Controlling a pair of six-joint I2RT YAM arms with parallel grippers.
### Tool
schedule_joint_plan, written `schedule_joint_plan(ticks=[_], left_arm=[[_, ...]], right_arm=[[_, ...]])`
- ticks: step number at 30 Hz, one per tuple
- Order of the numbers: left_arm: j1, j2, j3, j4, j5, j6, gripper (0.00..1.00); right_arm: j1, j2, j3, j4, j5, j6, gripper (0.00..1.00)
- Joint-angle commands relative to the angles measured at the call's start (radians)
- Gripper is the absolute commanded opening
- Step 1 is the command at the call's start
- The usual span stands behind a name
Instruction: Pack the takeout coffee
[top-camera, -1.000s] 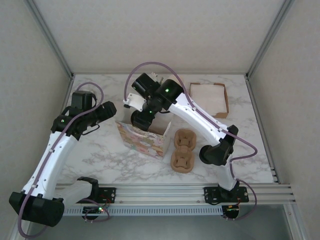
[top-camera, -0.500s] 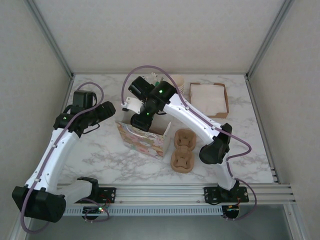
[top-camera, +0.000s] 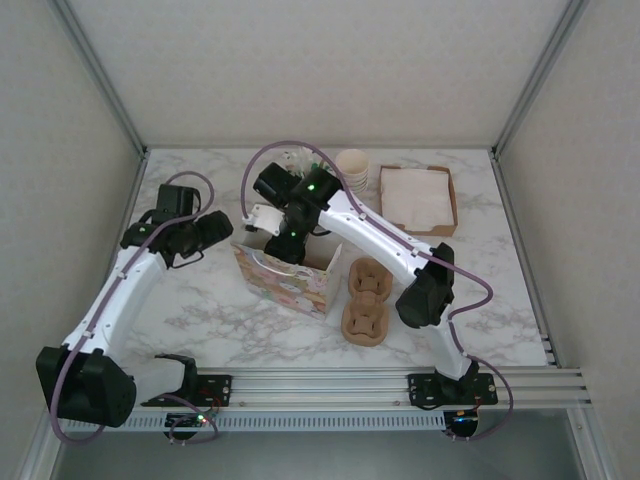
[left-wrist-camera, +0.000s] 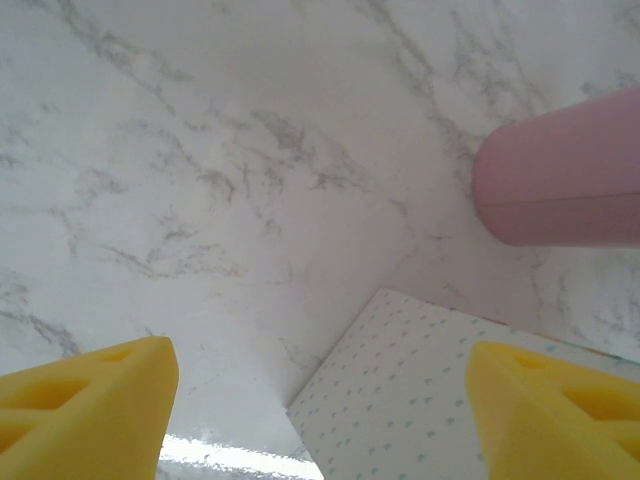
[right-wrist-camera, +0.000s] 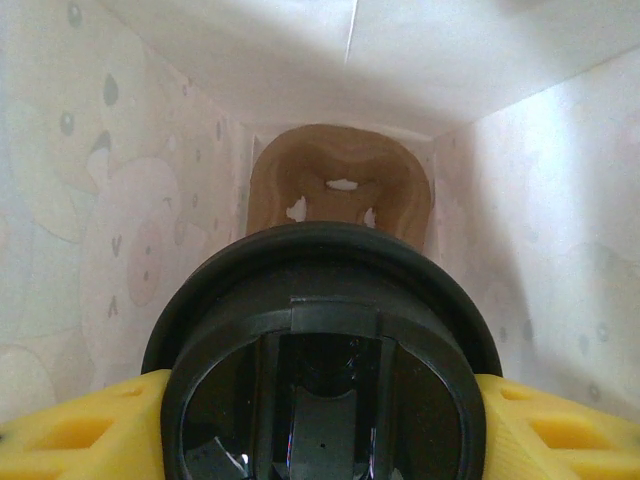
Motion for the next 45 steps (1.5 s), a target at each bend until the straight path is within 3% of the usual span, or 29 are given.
schedule_joint_plan(ticks=[1, 9, 22, 38, 45], left_arm=[[0.008, 0.016, -0.05, 0.047, 0.022, -0.056, 0.75], [0.009, 0.091, -0.111, 0.13, 0.013, -0.111, 0.75], [-0.012, 0.21, -0.203, 0.264, 0.056, -0.162, 0.73], [-0.039, 0.272, -0.22, 0.299, 0.049, -0.159, 0.73], [-0.04, 0.276, -0.218, 0.293, 0.045, -0.155, 0.74]], right_arm=[[0.015, -0.005, -0.033, 0.003, 0.014, -0.002, 0.54], [0.015, -0.046, -0.121, 0.066, 0.002, 0.018, 0.54], [0.015, -0.056, -0.119, 0.132, -0.019, 0.03, 0.54], [0.015, -0.023, -0.282, 0.169, 0.0, 0.052, 0.53], [0.015, -0.057, -0.241, 0.188, -0.004, 0.058, 0.52]])
